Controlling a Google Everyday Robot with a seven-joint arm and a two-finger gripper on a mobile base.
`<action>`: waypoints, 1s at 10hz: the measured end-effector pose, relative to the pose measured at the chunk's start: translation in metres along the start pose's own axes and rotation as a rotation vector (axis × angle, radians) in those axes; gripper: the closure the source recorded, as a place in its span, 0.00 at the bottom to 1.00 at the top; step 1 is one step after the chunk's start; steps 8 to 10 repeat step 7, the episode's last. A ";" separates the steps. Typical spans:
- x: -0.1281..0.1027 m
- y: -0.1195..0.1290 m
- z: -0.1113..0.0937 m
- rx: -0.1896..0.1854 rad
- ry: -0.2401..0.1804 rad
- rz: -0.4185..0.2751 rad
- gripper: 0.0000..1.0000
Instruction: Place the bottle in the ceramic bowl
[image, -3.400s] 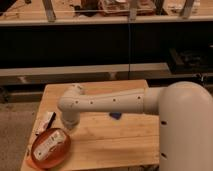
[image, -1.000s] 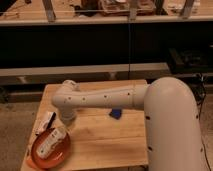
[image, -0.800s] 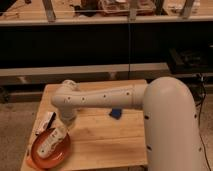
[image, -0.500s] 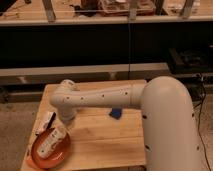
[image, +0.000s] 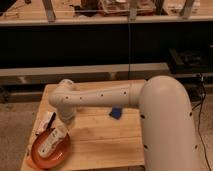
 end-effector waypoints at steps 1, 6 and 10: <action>0.000 0.000 0.000 -0.002 0.003 -0.001 0.52; 0.002 -0.002 0.000 -0.010 0.022 -0.004 0.52; 0.003 -0.002 0.000 -0.010 0.025 -0.007 0.52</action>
